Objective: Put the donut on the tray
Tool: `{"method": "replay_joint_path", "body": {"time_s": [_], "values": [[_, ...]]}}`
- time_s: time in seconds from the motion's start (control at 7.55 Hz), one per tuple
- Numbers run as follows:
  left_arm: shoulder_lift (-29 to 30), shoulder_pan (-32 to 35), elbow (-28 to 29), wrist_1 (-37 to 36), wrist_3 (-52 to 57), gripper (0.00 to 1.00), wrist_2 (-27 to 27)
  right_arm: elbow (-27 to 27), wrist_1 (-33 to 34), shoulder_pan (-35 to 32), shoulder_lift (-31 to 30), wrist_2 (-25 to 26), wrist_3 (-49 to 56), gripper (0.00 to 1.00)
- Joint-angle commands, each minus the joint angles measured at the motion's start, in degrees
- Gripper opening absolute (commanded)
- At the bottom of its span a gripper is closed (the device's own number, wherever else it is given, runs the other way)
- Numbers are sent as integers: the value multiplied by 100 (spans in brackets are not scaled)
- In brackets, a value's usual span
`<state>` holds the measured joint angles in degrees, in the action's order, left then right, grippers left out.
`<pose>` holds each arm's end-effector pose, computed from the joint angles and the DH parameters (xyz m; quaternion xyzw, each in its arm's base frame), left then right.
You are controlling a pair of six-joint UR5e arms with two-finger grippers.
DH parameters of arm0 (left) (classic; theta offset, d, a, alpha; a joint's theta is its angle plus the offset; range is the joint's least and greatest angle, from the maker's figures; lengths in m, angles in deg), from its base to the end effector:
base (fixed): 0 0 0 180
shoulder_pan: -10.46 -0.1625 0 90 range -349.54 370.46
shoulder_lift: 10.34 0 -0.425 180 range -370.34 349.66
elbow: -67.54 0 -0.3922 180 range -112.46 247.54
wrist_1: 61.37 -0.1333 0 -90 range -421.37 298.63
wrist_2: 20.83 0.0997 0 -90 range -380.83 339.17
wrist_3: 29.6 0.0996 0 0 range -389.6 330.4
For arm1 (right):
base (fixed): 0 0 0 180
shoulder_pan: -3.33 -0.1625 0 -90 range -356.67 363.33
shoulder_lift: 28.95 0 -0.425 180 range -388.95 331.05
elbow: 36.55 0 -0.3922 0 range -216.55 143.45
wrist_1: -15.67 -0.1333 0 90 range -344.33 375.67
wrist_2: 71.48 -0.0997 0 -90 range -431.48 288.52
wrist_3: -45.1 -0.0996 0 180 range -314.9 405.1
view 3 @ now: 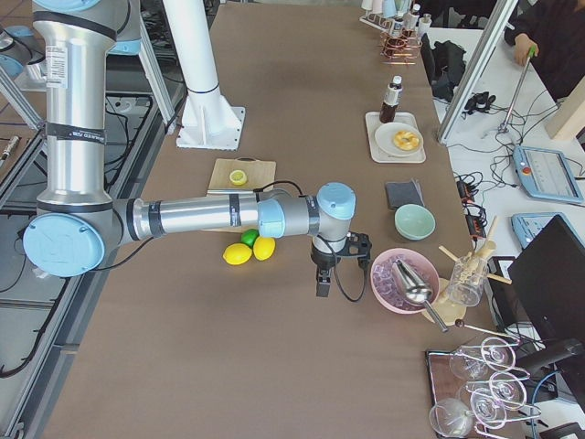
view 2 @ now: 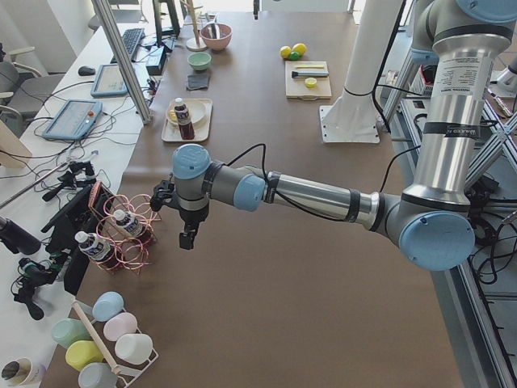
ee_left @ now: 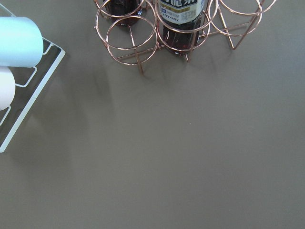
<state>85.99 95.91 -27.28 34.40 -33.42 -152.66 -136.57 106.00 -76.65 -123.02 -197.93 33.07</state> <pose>-0.0231 -0.5522 0.5511 0.1113 0.3622 0.0584 0.9236 -0.0083 -0.4728 0.6157 -0.0140 -0.3155 0.0013 0.9488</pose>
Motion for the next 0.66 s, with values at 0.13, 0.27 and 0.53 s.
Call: {"method": "replay_joint_path", "body": {"time_s": [0.13,0.27,0.53], "values": [[16,139,68,-441,21,98,202,762,904,-1315,369,262,2510,100],[60,182,147,-663,465,98,219,1043,924,-1527,459,105,2625,100],[-9,235,323,-604,856,98,167,1264,916,-1547,468,-29,2644,100]]}}
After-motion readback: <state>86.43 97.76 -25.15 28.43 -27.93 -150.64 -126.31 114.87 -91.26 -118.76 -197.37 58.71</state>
